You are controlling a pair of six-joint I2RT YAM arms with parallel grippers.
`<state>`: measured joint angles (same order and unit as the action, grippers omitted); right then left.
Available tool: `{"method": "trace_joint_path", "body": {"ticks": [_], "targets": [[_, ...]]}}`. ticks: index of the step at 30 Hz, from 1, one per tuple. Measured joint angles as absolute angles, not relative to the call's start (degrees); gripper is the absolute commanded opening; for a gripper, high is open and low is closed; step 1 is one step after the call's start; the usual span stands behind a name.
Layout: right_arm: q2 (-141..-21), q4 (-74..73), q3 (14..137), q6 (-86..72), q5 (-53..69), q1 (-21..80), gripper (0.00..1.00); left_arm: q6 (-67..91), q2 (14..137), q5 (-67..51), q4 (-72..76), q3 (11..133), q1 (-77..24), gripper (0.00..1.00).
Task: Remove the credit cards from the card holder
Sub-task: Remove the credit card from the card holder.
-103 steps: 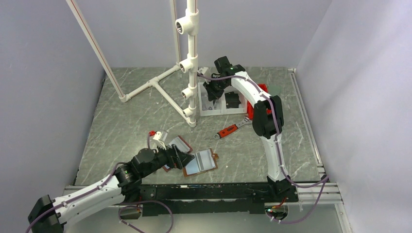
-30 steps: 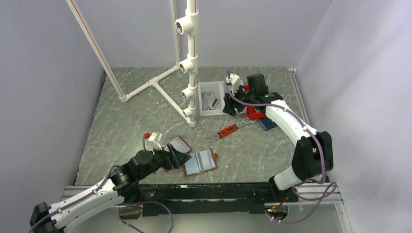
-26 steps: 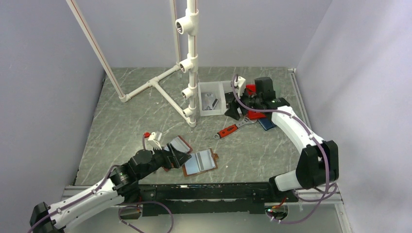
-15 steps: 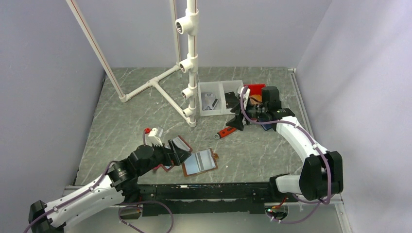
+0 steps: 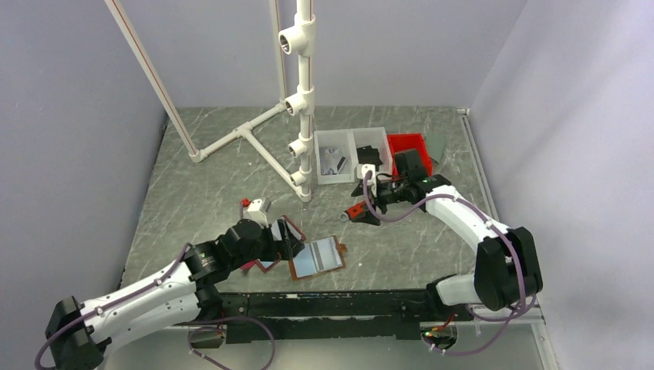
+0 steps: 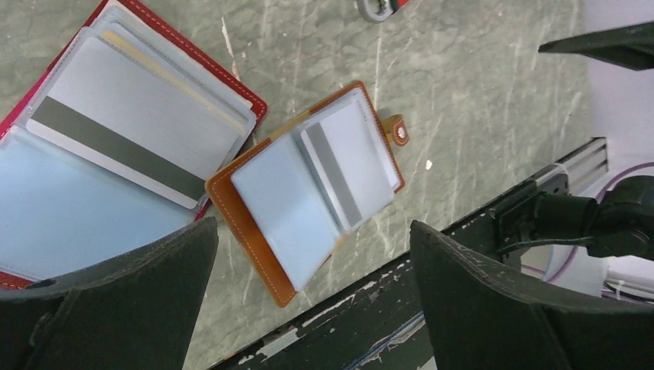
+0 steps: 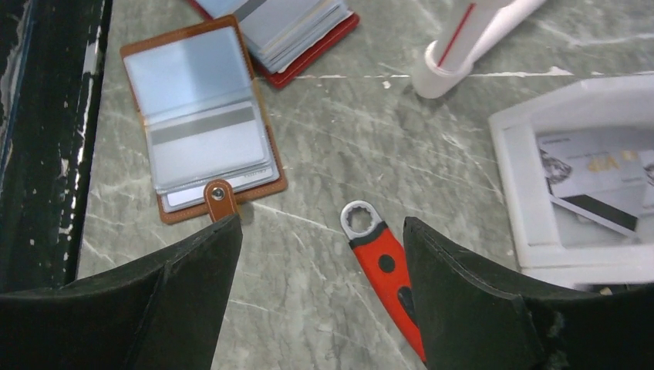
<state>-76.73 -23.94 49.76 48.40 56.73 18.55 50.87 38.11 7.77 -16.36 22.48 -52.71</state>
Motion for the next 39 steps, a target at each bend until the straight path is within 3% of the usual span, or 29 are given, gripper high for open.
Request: {"method": "trace_joint_path", "body": {"ticks": [4,8,17,20,24,30,39], "targets": [[-79.1,-25.0,49.8,51.5,54.1,21.8,0.77,50.9,42.3,7.9,-16.9,24.2,-52.7,0.95],[-81.4,-26.3,49.8,53.8,51.7,25.1,0.71,50.7,45.1,7.5,-15.7,24.4,-52.7,0.76],[-84.4,-30.4,50.7,58.9,50.2,33.0,0.35,50.2,50.6,4.2,-8.2,24.4,-52.7,0.53],[-85.6,-30.4,51.2,59.2,48.6,35.4,0.26,50.9,53.5,3.0,-5.1,24.4,-52.7,0.43],[-88.1,-30.0,51.8,59.0,44.9,38.6,0.20,52.7,59.2,1.9,-1.1,24.4,-52.7,0.35],[-91.9,-29.9,52.7,58.5,39.7,44.2,0.13,55.2,66.2,0.3,3.0,24.4,-52.7,0.32],[-95.9,-30.2,55.7,57.9,32.8,46.8,0.12,56.7,68.5,-0.7,4.2,24.3,-52.7,0.31]]}}
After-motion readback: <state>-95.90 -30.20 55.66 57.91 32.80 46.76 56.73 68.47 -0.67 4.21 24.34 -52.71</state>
